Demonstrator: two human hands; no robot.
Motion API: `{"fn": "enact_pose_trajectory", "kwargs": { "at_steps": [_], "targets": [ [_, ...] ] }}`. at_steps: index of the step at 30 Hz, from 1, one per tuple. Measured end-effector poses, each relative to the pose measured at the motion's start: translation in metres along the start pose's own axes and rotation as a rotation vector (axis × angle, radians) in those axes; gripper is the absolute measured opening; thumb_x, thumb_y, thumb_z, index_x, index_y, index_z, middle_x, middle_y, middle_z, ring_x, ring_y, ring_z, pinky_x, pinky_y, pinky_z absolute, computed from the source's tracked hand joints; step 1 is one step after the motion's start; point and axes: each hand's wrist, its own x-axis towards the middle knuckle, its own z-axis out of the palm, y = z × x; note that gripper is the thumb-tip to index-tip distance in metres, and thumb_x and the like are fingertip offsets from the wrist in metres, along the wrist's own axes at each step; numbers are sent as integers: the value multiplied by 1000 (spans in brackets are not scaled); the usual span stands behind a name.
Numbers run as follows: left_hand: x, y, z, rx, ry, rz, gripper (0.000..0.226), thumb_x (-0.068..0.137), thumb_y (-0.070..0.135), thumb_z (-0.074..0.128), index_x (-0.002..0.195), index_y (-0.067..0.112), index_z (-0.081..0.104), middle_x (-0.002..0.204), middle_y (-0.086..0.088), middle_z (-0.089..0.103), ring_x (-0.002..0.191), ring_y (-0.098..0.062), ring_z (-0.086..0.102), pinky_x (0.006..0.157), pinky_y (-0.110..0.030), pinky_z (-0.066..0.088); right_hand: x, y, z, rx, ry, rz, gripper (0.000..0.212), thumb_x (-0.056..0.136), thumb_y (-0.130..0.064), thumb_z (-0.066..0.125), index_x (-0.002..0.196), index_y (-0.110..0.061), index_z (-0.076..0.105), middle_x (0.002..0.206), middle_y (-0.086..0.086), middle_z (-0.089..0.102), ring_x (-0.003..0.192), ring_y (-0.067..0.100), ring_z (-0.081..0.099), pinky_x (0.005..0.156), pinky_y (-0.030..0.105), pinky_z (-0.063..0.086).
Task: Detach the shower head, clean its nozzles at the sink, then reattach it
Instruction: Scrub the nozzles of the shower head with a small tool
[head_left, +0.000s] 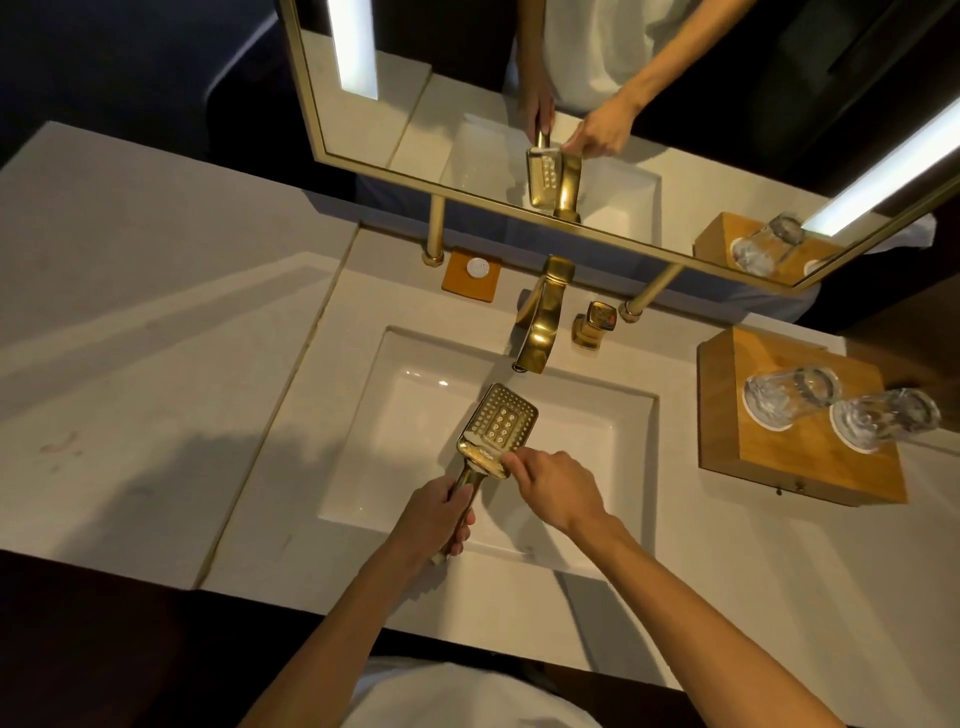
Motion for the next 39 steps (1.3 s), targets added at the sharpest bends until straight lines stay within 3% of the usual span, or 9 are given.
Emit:
{"fn": "enact_pose_trajectory", "kwargs": {
  "at_steps": [8,13,20,26,33,39],
  "targets": [
    [-7,-3,0,29,-28,14,23,100,18,46,97,-1,58,69,-9,59,49,-17,50,43,-27,43,34,22,-31,129,57,232,54,102,-54,28,85,-20,66,81,3,67,78,27,62,69,37,51],
    [-3,1,-4,-1,15,-25,26,99,18,47,98,-6,57,69,-12,57,47,-18,48,43,-27,42,5,-5,-6,213,-145,130,53,102,-55,30,102,-21,71,93,5,70,80,21,59,70,34,48],
    [-4,-1,-7,16,-45,9,20,100,18,48,91,4,59,69,-10,58,49,-17,50,42,-27,42,38,23,-25,289,-40,254,50,100,-56,36,109,-22,72,107,7,73,93,26,65,81,37,53],
    [0,-3,-7,46,-38,4,22,100,20,47,87,5,57,68,-9,58,48,-18,49,42,-27,41,14,9,2,243,-195,141,48,98,-60,37,106,-28,72,95,4,69,81,21,62,68,32,47],
    [-5,-7,-5,66,-51,18,21,100,20,47,89,6,59,67,-7,60,50,-18,50,43,-28,43,36,30,-22,302,12,297,51,100,-56,35,98,-20,71,91,4,68,85,24,63,75,35,49],
    [-2,2,-5,56,-45,10,21,99,20,47,91,3,58,67,-8,58,48,-17,50,43,-27,42,3,-3,-3,220,-165,127,53,99,-60,32,97,-25,71,86,2,67,78,21,61,67,34,47]
  ]
}}
